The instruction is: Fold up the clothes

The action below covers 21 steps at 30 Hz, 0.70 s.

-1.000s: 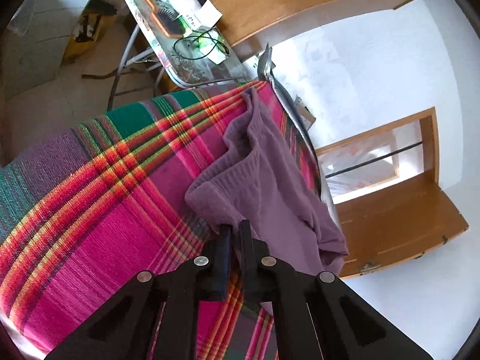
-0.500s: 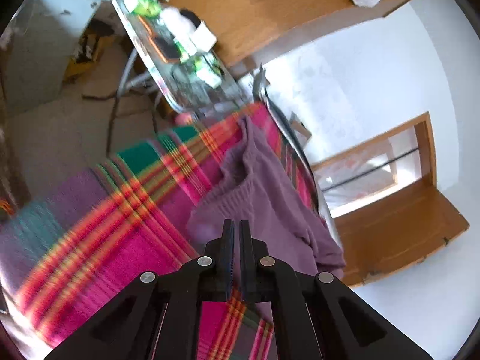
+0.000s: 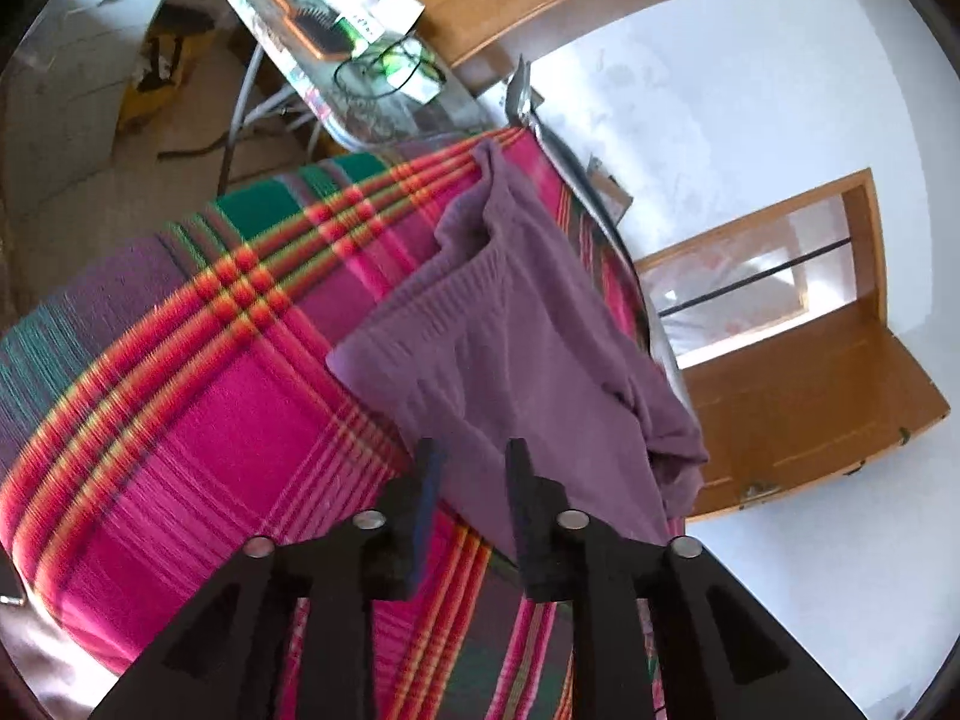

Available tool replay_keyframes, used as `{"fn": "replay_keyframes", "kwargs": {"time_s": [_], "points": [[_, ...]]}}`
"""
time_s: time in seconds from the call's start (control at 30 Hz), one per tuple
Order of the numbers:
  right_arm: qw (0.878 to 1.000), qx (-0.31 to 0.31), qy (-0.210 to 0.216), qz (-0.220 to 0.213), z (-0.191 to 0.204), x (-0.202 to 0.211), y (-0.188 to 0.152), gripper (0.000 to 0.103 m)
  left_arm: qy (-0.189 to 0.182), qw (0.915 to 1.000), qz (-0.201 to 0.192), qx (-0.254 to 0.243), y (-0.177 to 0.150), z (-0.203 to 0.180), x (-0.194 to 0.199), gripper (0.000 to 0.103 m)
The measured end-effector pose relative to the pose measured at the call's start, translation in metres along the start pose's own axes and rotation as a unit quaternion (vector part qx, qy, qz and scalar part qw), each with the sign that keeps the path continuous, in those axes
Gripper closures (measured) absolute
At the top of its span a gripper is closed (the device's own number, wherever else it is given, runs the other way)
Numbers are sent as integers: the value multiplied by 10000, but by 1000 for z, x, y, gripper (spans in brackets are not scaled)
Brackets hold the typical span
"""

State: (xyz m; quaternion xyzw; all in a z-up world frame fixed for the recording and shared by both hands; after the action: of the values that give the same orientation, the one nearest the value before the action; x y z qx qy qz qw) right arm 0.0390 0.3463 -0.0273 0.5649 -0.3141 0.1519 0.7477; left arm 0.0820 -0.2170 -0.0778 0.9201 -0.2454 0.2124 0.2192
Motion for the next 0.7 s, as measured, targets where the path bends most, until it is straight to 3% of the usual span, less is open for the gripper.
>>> {"fn": "replay_keyframes", "kwargs": {"time_s": [0.07, 0.13, 0.2, 0.27, 0.37, 0.53, 0.63, 0.7], "points": [[9986, 483, -27, -209, 11, 16, 1, 76, 23, 10000, 70, 22, -2, 1, -3, 80], [9931, 1110, 329, -198, 42, 28, -4, 75, 44, 9997, 189, 143, -5, 5, -9, 80], [9822, 1667, 847, -149, 78, 37, -16, 75, 28, 9990, 322, 296, -7, 8, -15, 74], [9640, 2311, 1311, -66, 118, 41, -35, 75, -110, 9983, 395, 408, -9, 10, -19, 72], [9272, 3289, 1787, 139, 170, 43, -74, 75, -153, 9978, 397, 513, -9, 12, -20, 72], [8639, 4538, 2141, 435, 227, 45, -137, 69, -150, 9976, 311, 597, -6, 15, -20, 72], [8448, 4807, 2286, 551, 243, 40, -154, 66, -141, 9979, 236, 581, -4, 16, -19, 72], [8382, 4897, 2298, 698, 246, 34, -162, 64, -107, 9979, 208, 597, -1, 17, -18, 72]]}}
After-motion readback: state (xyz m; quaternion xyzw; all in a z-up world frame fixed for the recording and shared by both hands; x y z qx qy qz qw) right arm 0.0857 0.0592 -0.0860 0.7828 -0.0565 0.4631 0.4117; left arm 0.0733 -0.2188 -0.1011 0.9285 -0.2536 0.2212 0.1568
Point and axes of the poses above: each gripper's, at about its wrist camera, not at the fingertips, and x roughly against the way its jaws point, z to its left, y to its top, the point moved 9 cm from there along -x, roughly the way its jaws point, and after that the axes turned 3 degrees about -y, right-handed, at the moved point
